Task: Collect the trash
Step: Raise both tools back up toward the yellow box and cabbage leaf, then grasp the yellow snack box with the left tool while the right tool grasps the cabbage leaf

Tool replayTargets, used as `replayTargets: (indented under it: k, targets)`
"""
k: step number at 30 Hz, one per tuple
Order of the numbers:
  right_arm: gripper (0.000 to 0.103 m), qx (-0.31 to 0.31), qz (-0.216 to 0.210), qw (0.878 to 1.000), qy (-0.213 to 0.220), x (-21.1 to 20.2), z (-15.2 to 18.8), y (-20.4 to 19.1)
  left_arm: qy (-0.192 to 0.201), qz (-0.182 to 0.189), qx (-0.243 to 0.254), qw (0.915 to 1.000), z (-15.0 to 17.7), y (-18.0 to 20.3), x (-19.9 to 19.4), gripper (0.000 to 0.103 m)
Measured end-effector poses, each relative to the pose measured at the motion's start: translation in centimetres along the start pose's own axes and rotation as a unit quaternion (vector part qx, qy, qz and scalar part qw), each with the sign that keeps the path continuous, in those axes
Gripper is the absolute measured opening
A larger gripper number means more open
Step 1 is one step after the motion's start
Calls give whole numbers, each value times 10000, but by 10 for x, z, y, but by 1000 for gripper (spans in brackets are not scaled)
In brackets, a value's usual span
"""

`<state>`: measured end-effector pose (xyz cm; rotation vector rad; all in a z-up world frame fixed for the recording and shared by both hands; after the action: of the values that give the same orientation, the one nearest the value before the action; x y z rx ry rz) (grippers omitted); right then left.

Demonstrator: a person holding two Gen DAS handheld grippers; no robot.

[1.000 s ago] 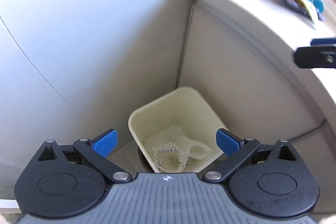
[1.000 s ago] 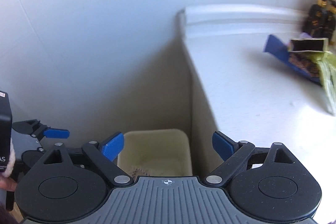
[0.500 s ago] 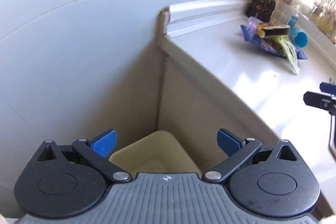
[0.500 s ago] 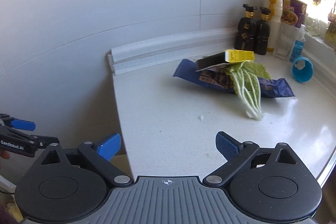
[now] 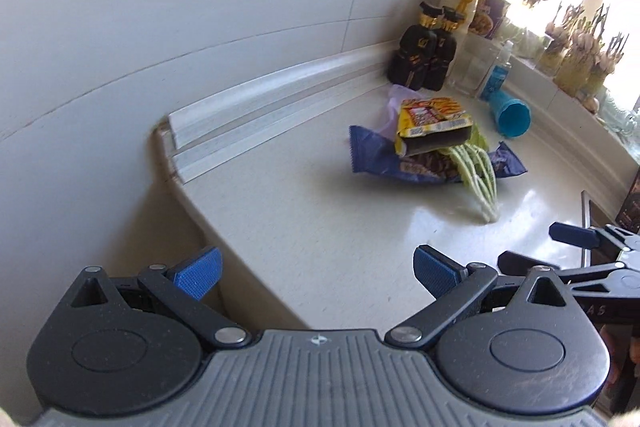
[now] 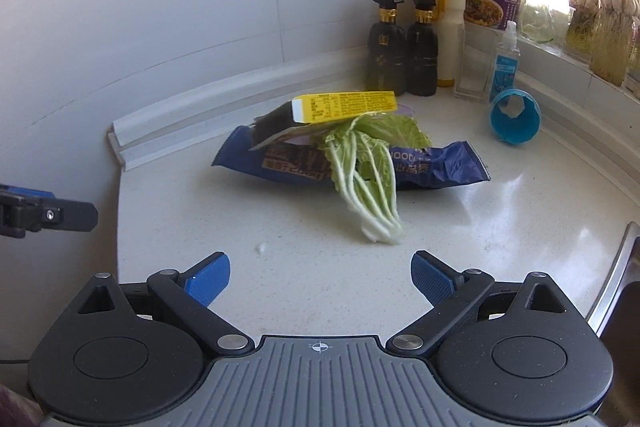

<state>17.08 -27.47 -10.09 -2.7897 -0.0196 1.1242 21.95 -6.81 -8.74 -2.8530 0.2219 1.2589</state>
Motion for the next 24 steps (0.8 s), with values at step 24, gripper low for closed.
replayTargets:
  k: [24]
  targets:
    - [96, -162, -160, 9997, 20, 65, -22, 51, 940, 437, 1464, 9838, -50, 107, 64, 69]
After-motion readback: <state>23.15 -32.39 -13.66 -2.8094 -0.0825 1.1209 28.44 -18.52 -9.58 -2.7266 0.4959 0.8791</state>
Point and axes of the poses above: each gripper's, at about its wrist camera, not at the fingertips, and x roughly the way its jaws point, y to its right, z to its underside, the point moved 3 cm from there along x, roughly the way its jaws point, and after that the axes turned 10 degrees about -z, right-handed, at the moved point
